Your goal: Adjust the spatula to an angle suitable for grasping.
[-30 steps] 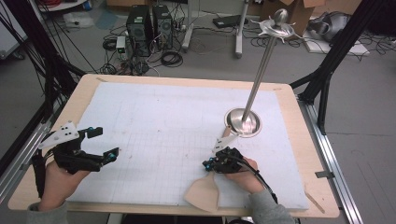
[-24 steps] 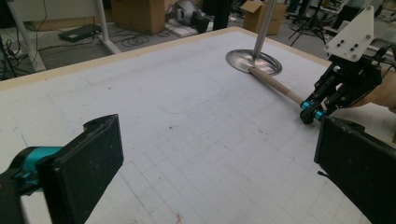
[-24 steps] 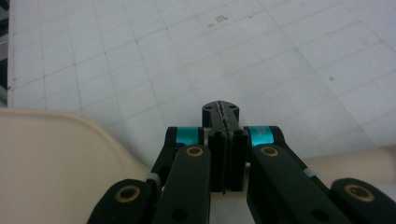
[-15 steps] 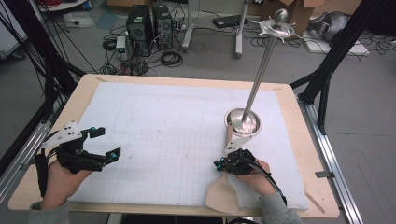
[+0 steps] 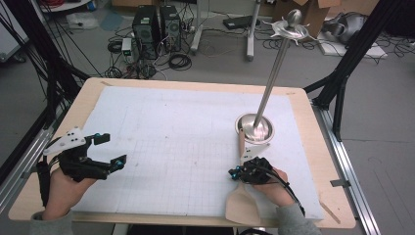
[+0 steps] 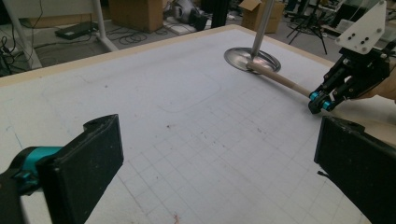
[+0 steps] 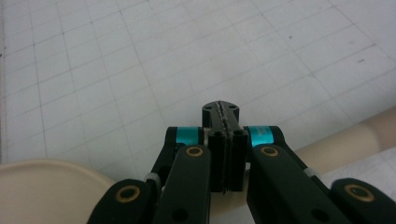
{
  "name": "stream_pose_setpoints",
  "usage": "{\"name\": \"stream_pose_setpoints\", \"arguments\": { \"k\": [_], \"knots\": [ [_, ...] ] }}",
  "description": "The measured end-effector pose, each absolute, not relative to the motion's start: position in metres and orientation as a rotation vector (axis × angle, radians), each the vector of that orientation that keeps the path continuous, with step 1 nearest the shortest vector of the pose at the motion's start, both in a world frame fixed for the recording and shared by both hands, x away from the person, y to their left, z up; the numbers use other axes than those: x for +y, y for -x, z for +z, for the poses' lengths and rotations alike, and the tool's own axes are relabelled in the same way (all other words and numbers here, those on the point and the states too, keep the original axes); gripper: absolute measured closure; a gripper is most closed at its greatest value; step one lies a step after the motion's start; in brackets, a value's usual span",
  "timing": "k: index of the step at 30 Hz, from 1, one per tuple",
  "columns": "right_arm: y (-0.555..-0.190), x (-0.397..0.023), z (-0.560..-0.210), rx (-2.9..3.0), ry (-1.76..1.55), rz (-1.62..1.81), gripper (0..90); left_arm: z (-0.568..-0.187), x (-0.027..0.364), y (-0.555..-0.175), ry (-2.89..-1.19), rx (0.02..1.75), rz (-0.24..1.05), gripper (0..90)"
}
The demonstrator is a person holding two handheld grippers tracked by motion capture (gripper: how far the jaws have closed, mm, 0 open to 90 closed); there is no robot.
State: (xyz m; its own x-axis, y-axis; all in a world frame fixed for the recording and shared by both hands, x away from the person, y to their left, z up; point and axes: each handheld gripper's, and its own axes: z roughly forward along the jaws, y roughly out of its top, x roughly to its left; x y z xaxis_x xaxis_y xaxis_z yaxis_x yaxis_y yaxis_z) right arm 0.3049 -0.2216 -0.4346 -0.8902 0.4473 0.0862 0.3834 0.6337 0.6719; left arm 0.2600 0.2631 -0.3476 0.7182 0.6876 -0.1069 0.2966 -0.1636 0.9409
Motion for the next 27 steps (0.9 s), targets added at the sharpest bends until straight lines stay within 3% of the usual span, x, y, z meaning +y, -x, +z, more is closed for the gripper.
{"name": "stream_pose_setpoints", "arguments": {
  "k": [27],
  "knots": [
    [-0.301,-0.257,-0.432,2.730,-0.788,1.047,90.0,-0.350,0.259,-0.262,-1.765,0.788,0.408,1.7]
  ]
}}
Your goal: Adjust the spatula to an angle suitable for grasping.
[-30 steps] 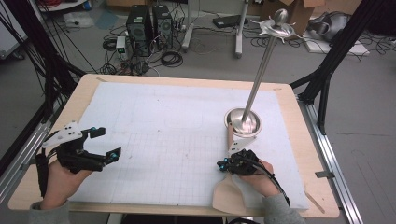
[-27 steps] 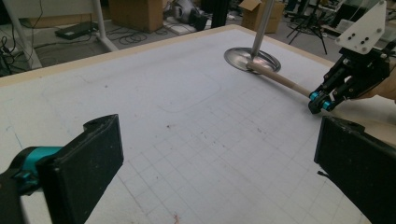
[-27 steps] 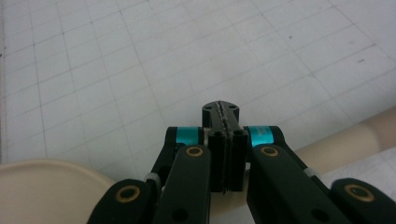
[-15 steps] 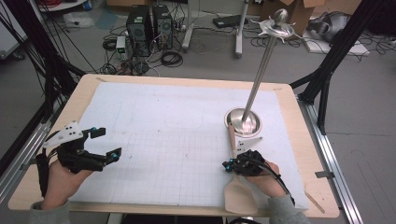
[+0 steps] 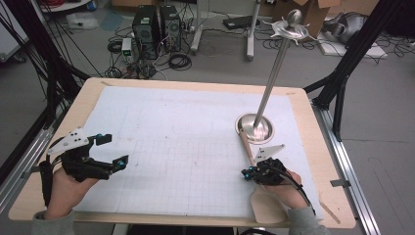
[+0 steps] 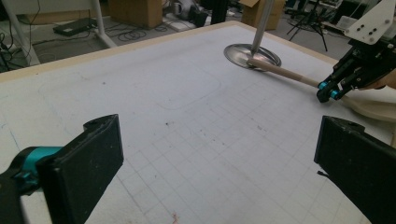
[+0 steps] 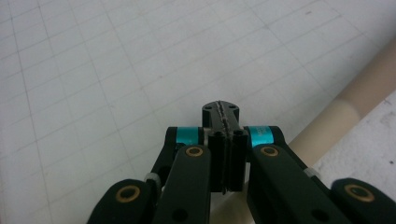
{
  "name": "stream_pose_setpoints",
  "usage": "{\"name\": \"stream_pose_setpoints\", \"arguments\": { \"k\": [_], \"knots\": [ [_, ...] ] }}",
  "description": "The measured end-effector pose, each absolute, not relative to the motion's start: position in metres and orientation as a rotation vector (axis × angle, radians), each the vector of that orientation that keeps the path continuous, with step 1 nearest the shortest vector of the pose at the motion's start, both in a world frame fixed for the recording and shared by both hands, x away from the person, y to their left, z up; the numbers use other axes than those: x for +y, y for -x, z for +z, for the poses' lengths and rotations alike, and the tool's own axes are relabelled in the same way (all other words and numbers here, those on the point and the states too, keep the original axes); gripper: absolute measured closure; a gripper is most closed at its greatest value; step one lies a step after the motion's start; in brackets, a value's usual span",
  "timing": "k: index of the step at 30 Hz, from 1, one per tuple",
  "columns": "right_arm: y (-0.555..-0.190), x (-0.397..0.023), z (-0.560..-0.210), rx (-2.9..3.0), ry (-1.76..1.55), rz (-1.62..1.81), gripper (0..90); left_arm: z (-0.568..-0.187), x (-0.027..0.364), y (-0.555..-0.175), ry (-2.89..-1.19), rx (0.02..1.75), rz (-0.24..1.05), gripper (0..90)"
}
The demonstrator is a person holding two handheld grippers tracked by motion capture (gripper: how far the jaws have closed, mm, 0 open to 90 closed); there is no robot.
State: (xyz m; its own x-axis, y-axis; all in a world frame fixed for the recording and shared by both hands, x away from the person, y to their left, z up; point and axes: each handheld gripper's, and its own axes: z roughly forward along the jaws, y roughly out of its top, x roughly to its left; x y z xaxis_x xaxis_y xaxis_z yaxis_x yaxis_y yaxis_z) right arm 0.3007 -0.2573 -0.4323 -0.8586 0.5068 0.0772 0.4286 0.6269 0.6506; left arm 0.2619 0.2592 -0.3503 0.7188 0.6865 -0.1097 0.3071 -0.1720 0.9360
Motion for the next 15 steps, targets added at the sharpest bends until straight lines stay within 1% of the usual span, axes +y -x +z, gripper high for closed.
{"name": "stream_pose_setpoints", "arguments": {
  "k": [15],
  "knots": [
    [-0.3022,-0.2622,-0.4300,2.722,-0.814,1.036,90.0,-0.3496,0.2560,-0.2628,-1.772,0.777,0.414,1.7]
  ]
}}
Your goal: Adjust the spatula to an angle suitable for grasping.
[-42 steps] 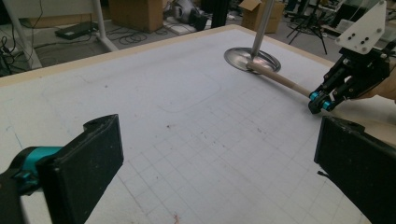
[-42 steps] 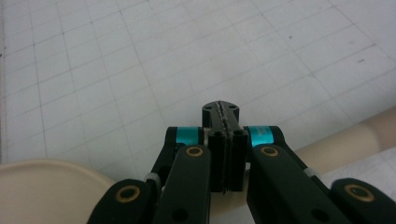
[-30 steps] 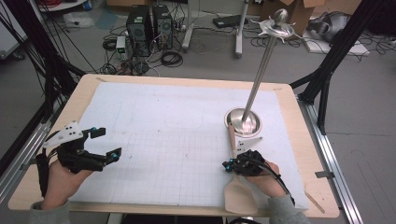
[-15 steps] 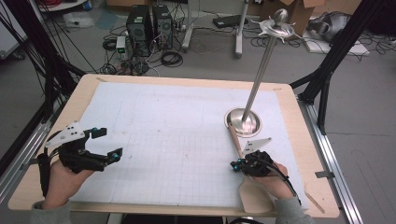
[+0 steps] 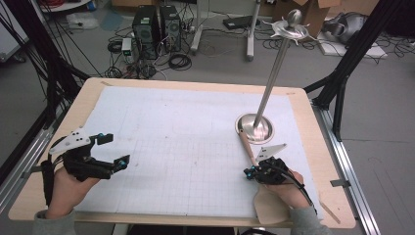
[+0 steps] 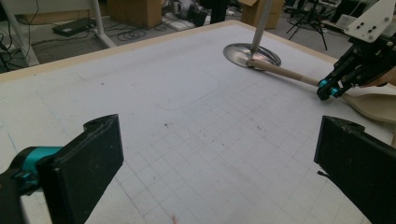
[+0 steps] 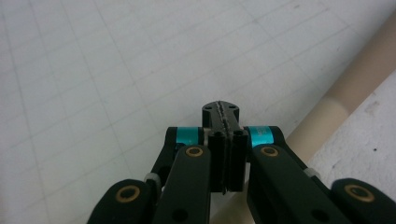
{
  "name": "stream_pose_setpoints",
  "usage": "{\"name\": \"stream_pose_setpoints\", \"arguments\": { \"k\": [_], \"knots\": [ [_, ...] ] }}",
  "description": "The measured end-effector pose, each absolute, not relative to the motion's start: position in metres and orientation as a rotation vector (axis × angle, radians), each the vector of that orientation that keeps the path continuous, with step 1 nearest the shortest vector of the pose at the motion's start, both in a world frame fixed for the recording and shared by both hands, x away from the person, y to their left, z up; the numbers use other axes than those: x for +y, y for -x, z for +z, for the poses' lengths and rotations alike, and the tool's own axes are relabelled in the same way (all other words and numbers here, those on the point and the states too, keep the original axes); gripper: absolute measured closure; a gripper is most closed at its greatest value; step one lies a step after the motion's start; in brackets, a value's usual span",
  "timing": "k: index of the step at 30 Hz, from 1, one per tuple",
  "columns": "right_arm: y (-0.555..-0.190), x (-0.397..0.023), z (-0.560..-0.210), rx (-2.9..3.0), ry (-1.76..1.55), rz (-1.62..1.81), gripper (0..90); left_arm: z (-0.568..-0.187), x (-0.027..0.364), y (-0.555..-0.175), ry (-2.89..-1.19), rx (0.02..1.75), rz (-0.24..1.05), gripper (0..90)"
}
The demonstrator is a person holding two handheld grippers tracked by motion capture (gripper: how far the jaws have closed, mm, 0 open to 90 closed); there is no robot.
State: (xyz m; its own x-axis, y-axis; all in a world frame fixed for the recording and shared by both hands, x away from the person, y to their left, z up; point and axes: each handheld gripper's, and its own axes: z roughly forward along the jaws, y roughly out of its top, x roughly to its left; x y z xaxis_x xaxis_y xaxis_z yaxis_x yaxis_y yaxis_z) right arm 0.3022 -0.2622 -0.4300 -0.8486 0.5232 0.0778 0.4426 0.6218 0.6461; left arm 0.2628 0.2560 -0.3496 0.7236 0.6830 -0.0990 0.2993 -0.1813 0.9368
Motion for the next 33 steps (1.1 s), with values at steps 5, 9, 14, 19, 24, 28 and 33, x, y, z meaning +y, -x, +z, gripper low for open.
{"name": "stream_pose_setpoints", "arguments": {
  "k": [5,9,14,19,24,28,33],
  "knots": [
    [-0.306,-0.271,-0.415,2.653,-0.850,1.114,90.0,-0.348,0.253,-0.262,-1.772,0.766,0.409,1.7],
    [-0.311,-0.275,-0.404,2.598,-0.871,1.139,90.0,-0.351,0.254,-0.263,-1.778,0.777,0.406,1.7],
    [-0.321,-0.279,-0.404,2.561,-0.901,1.128,90.0,-0.351,0.254,-0.264,-1.779,0.776,0.405,1.7],
    [-0.331,-0.282,-0.408,2.547,-0.929,1.134,90.0,-0.352,0.254,-0.264,-1.781,0.783,0.401,1.7],
    [-0.339,-0.284,-0.412,2.534,-0.951,1.144,90.0,-0.353,0.254,-0.264,-1.780,0.782,0.402,1.7],
    [-0.345,-0.287,-0.416,2.527,-0.987,1.132,90.0,-0.353,0.255,-0.264,-1.785,0.786,0.400,1.7],
    [-0.352,-0.289,-0.421,2.524,-1.020,1.108,90.0,-0.354,0.255,-0.264,-1.784,0.787,0.400,1.7]
  ]
}}
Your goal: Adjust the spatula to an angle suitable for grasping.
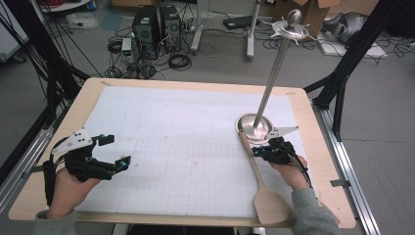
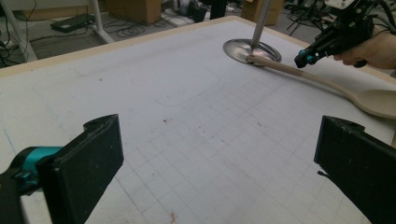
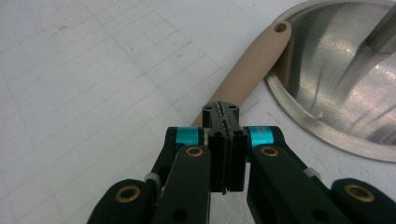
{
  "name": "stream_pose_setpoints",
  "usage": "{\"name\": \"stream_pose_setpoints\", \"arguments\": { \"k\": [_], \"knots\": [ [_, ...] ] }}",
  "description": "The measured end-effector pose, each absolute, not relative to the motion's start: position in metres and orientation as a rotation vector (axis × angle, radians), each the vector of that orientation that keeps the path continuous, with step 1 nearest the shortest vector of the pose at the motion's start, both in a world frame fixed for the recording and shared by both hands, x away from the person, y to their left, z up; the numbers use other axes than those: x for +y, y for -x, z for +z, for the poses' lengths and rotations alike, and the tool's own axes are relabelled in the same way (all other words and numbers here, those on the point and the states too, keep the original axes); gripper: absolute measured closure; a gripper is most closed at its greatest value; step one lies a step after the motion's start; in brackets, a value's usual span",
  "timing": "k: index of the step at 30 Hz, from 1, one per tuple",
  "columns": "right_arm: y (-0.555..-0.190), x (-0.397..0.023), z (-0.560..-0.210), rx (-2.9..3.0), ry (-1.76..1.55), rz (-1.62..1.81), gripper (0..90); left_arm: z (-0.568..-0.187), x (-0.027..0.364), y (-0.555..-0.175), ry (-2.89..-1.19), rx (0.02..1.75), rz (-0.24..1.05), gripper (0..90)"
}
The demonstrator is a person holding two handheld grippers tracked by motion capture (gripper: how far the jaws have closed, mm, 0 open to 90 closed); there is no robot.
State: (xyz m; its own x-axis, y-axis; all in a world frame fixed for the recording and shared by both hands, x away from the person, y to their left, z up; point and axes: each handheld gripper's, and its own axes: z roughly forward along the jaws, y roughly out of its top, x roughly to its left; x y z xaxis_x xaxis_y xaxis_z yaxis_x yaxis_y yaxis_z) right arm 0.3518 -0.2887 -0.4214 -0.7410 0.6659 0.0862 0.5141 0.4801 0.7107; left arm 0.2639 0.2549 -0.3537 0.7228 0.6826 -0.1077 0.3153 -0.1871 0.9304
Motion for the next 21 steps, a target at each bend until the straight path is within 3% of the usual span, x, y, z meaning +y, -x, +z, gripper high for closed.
{"name": "stream_pose_setpoints", "arguments": {
  "k": [21],
  "knots": [
    [-0.3604,-0.2807,-0.4256,2.603,-1.018,1.054,90.0,-0.3540,0.2542,-0.2641,-1.788,0.789,0.399,1.7]
  ]
}}
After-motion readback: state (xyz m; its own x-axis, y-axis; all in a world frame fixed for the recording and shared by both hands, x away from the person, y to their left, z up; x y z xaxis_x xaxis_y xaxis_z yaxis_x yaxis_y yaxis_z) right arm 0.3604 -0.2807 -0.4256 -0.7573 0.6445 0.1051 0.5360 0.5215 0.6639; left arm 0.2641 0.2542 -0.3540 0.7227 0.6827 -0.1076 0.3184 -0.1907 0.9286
